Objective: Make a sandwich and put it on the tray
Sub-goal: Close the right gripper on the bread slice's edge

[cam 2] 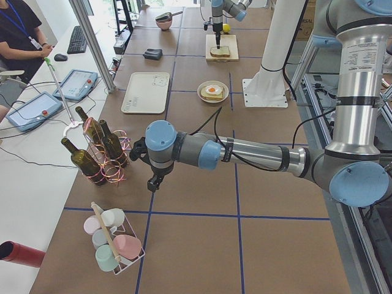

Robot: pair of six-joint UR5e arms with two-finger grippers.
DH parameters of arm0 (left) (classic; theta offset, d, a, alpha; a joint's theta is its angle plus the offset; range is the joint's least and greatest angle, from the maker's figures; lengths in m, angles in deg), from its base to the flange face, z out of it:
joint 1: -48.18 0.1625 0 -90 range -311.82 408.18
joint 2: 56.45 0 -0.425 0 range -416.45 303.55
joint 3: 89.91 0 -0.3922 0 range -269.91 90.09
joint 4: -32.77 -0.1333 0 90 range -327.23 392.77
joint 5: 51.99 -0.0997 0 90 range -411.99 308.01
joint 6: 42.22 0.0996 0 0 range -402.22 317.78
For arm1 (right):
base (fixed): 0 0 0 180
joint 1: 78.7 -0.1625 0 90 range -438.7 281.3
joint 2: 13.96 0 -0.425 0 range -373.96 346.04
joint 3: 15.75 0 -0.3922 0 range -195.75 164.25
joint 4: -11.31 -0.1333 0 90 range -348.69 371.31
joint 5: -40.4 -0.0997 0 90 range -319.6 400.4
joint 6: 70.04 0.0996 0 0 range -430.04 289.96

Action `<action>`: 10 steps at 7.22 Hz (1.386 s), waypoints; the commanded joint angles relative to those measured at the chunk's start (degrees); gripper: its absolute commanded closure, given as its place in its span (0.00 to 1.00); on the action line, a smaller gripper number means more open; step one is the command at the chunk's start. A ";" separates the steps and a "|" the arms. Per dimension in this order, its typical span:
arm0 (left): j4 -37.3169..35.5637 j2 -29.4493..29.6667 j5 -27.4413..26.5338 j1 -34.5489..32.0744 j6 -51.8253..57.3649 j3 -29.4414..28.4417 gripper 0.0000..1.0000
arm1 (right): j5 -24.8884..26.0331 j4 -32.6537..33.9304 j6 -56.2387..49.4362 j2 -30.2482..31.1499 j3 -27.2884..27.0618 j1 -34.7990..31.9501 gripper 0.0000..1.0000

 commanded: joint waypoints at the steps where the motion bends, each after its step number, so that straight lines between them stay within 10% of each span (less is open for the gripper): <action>1: -0.06 -0.09 -0.09 -0.08 0.00 0.46 0.00 | -0.11 -0.07 0.01 0.19 0.74 0.27 0.58; 3: -0.06 -0.09 -0.09 -0.08 0.00 0.55 0.00 | -0.20 -0.15 0.01 0.11 1.09 0.44 0.59; 5: 0.03 -0.09 -0.17 -0.08 0.00 0.55 0.00 | -0.29 -0.15 0.01 0.11 1.09 0.44 1.00; 10: -0.06 -0.18 -0.17 -0.17 0.00 0.90 0.00 | -0.82 0.02 2.89 -0.50 -5.83 0.18 1.00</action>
